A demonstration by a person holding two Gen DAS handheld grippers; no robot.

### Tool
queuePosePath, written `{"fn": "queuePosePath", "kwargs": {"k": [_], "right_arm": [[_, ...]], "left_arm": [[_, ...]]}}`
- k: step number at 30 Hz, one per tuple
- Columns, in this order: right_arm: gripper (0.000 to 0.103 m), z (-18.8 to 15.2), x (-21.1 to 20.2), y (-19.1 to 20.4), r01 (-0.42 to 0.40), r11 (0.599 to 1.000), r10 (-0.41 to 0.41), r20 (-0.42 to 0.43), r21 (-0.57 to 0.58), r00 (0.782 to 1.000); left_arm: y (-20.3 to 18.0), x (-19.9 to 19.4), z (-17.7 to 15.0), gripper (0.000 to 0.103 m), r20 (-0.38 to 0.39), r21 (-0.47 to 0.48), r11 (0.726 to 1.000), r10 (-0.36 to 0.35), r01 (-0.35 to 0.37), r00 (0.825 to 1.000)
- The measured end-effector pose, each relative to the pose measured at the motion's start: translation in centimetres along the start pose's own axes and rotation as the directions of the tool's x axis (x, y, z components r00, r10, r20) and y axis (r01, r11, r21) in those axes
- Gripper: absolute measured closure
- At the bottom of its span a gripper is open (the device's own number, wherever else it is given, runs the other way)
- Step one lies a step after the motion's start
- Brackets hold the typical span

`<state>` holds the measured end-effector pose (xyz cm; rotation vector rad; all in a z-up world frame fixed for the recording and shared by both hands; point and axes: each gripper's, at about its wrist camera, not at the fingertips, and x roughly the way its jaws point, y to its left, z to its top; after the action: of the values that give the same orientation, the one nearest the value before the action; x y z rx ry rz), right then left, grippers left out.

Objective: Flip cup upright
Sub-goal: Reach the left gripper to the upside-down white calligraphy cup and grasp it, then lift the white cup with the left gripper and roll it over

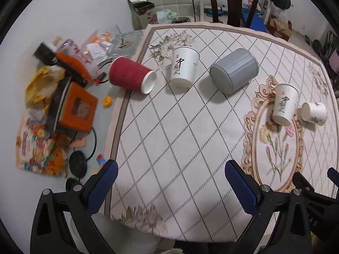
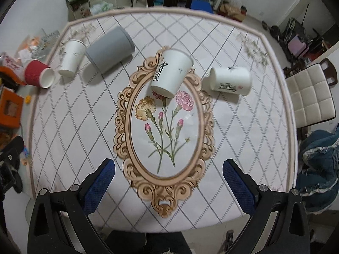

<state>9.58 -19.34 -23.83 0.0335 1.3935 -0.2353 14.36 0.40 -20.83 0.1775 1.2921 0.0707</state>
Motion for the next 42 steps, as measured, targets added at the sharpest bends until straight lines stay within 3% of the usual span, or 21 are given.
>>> {"fn": "queuePosePath", "kwargs": {"k": [9,11,20,29,31,32,42], "right_arm": [[0.001,5.7,5.6,1.7,0.003,1.0,0.0,-0.095,0.031,0.995],[0.006,6.7,6.3,2.0,-0.017,0.999,0.021,-0.104,0.041,0.994],[0.01,10.7,8.4,3.4,-0.004,0.998,0.012,-0.113,0.065,0.994],[0.011,11.9,9.4,3.9,0.018,0.995,-0.004,-0.136,0.095,0.991],[0.011,12.2,9.6,4.1,0.028,0.995,-0.015,-0.137,0.094,0.99],[0.011,12.4,9.6,4.2,0.034,0.995,-0.021,-0.14,0.093,0.99],[0.011,12.2,9.2,4.2,0.061,0.993,-0.046,-0.146,0.102,0.988]], "left_arm": [[0.4,5.5,8.1,0.001,-0.028,0.05,0.997,-0.062,0.063,0.998],[0.6,6.6,9.8,0.001,-0.035,0.052,0.996,-0.07,0.072,0.997],[1.7,11.9,16.4,0.024,-0.082,0.073,0.989,-0.123,0.129,0.989],[-0.6,16.6,18.4,0.029,-0.164,0.168,0.971,-0.143,0.17,0.976],[-0.8,17.7,18.4,0.044,-0.185,0.179,0.968,-0.143,0.177,0.972],[-0.9,18.2,18.5,0.045,-0.195,0.18,0.967,-0.143,0.179,0.97],[0.2,17.7,18.5,0.048,-0.173,0.15,0.971,-0.159,0.185,0.972]]}}
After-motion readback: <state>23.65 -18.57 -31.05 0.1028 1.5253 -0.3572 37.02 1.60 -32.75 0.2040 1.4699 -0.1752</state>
